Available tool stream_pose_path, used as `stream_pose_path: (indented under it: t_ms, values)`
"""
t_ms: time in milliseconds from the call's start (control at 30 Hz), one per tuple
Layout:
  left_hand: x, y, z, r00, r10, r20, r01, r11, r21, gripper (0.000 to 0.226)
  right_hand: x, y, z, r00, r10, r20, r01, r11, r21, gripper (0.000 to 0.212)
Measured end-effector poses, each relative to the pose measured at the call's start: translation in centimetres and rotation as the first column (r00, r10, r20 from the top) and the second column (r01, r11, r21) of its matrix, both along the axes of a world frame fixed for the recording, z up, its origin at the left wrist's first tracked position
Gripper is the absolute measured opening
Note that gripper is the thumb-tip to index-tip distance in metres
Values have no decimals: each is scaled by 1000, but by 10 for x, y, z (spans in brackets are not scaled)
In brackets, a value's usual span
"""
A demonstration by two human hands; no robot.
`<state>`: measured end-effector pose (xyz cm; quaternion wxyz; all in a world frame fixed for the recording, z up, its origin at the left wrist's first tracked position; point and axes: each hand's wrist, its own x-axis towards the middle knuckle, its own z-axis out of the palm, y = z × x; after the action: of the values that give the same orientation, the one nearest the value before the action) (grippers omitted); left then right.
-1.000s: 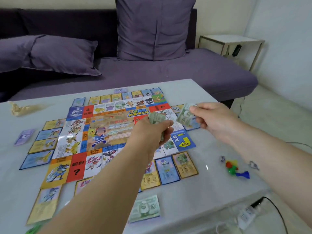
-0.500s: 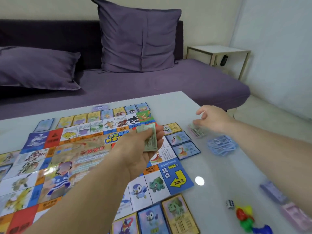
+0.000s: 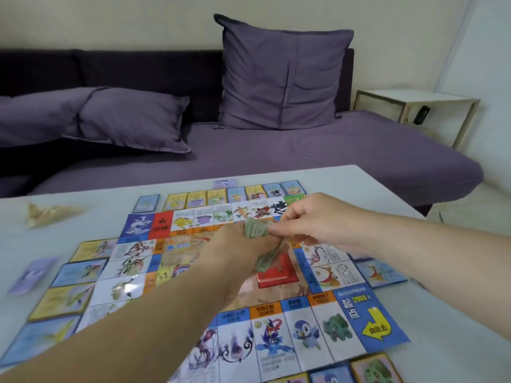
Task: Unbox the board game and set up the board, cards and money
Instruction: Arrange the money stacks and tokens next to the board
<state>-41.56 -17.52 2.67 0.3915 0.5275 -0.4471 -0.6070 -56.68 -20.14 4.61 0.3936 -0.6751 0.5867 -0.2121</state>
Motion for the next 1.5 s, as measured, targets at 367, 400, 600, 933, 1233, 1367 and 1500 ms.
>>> stream_pose_path:
  t_ms: [367, 400, 600, 933, 1233, 1367, 1500]
  values:
    - [120, -67, 9, 920, 313, -235, -324, 946, -9, 14, 80, -111, 11, 971, -198, 135, 212, 972, -105, 7]
    - [128, -72, 8, 911, 336, -239, -348, 937, -8, 13, 86, -124, 4, 967, -230, 109, 245, 959, -144, 7]
    - [163, -99, 2, 911, 336, -240, -352, 936, -25, 12, 108, -189, -29, 922, -388, -20, 353, 859, -370, 11]
    - [177, -100, -14, 922, 300, -246, -285, 954, 97, 14, 110, -207, -37, 854, -356, -379, 215, 905, -367, 44]
    - [199, -55, 5, 920, 249, -303, -225, 968, 112, 16, 173, -120, 20, 998, -12, -68, -2, 979, -203, 33]
    - [223, -17, 15, 927, 271, -259, -262, 963, 71, 12, 223, -61, 28, 974, 214, 70, -216, 976, 30, 43]
    - [252, 21, 27, 951, 276, -140, -274, 961, 35, 17, 259, -16, 31, 963, 260, 78, -265, 962, 64, 24]
